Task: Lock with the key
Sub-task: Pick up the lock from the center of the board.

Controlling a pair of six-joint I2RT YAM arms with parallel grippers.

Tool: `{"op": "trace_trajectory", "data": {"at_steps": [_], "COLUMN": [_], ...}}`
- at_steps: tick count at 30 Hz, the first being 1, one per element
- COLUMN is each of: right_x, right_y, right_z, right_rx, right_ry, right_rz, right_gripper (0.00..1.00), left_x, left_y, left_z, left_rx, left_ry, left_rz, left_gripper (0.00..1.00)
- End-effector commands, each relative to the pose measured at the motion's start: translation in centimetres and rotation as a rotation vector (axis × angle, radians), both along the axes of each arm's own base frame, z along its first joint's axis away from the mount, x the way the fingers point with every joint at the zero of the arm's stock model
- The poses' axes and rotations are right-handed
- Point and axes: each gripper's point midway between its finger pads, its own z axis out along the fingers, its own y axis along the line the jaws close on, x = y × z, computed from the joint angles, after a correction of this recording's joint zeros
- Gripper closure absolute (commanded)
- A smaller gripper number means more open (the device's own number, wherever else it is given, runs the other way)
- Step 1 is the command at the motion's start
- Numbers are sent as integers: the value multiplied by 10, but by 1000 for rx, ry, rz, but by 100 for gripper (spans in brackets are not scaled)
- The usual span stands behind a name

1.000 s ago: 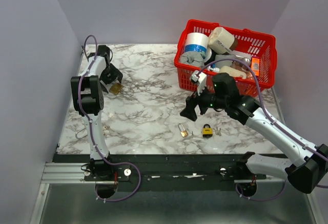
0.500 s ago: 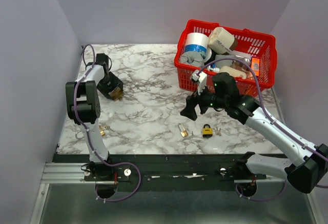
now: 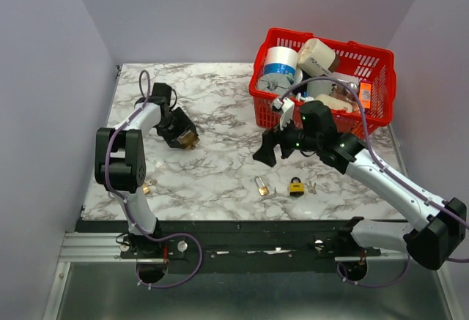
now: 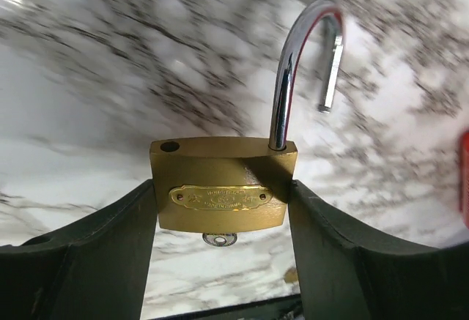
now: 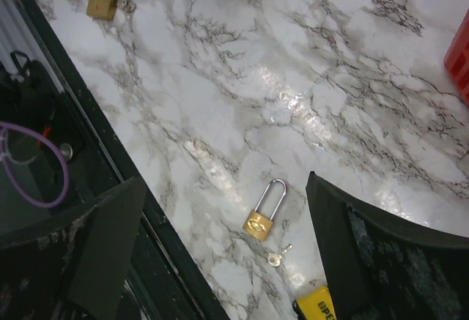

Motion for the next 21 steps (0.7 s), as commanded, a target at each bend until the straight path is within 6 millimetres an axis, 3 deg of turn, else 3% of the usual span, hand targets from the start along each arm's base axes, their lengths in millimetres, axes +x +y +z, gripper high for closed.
{"op": "trace_trajectory", "data": {"at_steps": [1, 3, 5, 6, 8, 10, 11, 14, 15, 21], "right_x": [33, 40, 55, 61, 73, 77, 84, 83, 81, 79], "right_y": [27, 41, 56, 64, 75, 87, 91, 111, 121, 146], "right_z": [48, 70, 74, 94, 87, 96, 89, 93, 85, 78], "right_rx": [229, 319, 347, 371, 366, 388, 374, 369, 353, 337], "right_ry": [-1, -8, 23, 3, 42, 54, 59, 52, 62, 60], "right_rz": [-129, -121, -149, -152, -193, -215, -245, -254, -240, -217], "right_gripper": [0, 0, 0, 0, 0, 1, 1, 1, 1, 1], "left_x": [27, 32, 31, 30, 25, 18, 16, 3, 0, -15], "left_y": [-36, -41, -42, -42, -42, -43, -44, -47, -47, -49], "left_z": [83, 102, 123, 130, 150, 166, 171, 187, 185, 213], "left_rx": [-173, -182, -198, -204, -216, -236, -243, -299, -309, -404], "left_ry": [-215, -265, -320, -335, -384, -433, -448, -480, -484, -545], "left_rz": [-21, -26, -20, -13, -9, 0, 3, 25, 35, 100], "left_gripper": [71, 74, 74, 74, 74, 74, 74, 74, 74, 75]}}
